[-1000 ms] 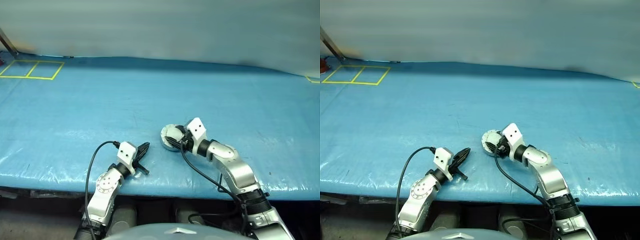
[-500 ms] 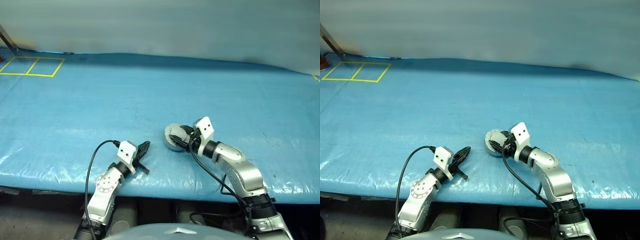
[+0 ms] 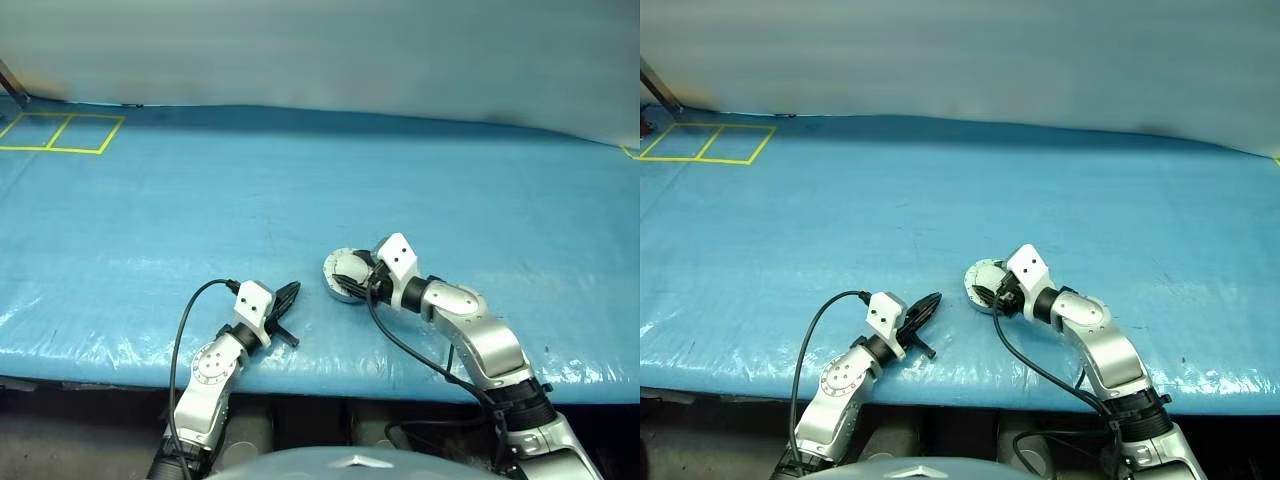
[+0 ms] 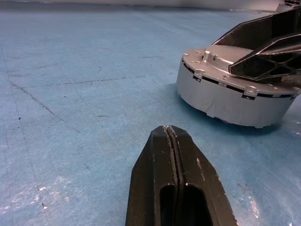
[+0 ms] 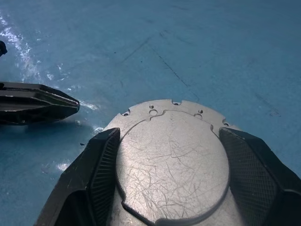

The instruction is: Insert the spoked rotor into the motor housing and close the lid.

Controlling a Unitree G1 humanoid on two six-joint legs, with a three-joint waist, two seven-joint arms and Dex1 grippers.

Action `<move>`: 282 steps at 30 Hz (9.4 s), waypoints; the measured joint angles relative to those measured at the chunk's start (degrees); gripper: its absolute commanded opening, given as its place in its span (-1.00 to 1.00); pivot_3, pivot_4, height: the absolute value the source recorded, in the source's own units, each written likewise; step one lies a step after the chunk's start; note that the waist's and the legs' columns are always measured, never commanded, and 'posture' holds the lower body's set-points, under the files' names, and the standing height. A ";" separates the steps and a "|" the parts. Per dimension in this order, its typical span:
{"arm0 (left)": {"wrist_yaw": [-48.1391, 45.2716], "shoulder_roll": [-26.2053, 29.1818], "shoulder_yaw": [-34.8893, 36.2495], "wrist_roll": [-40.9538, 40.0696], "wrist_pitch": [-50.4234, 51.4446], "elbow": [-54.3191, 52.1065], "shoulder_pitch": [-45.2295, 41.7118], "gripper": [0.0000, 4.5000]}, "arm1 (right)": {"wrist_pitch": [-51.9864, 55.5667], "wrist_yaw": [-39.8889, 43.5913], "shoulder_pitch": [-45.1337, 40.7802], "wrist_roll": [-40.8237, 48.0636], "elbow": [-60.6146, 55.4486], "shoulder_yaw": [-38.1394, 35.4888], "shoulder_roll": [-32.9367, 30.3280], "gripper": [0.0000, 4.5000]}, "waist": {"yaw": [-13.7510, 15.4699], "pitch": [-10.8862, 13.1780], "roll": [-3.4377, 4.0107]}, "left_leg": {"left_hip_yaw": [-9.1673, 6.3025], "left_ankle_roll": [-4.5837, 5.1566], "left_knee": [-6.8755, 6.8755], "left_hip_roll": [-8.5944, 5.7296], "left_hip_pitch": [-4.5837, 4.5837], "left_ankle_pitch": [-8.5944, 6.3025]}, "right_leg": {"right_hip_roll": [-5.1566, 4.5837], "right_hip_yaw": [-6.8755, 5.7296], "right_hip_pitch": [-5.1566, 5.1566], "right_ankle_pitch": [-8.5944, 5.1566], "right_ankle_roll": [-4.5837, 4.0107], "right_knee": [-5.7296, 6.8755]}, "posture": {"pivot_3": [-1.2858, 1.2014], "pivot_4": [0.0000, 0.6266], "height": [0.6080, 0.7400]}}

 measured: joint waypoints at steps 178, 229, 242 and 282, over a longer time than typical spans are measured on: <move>-11.39 2.17 -5.33 0.96 3.77 5.97 -16.26 -1.00 | 7.85 -7.64 10.26 8.69 -11.38 -10.17 12.48 0.98 | 0.25 -0.64 0.30 | -1.08 0.37 -0.95 -1.02 -0.12 0.39 | -1.14 -0.97 0.28 0.11 0.38 -0.77 | 0.03 -0.52 1.00; -10.16 3.15 -7.77 2.66 4.70 5.06 -14.63 -1.00 | 21.06 -11.48 18.54 39.42 -9.22 -24.08 17.18 0.80 | 0.32 -0.49 0.67 | -1.00 0.47 -0.75 -1.06 -0.13 0.50 | -1.14 -0.92 0.32 0.14 0.45 -0.53 | 0.03 -0.52 1.00; -10.02 3.28 -6.91 2.94 4.71 5.84 -14.62 -1.00 | 18.52 -11.89 17.62 38.64 -9.01 -24.04 17.67 -0.49 | 0.16 -0.48 0.68 | -0.98 0.47 -0.75 -1.07 -0.13 0.51 | -1.14 -0.90 0.28 0.14 0.44 -0.45 | 0.03 -0.52 1.00; -11.03 13.47 16.54 -43.06 49.62 -19.26 -5.26 -0.76 | 20.06 -24.97 11.09 56.13 -3.51 -26.79 28.23 -0.49 | -1.89 0.37 0.66 | -0.76 0.28 -0.86 -0.91 -0.34 0.66 | -0.97 -0.46 -0.57 -0.05 0.11 0.38 | 0.03 -0.52 1.00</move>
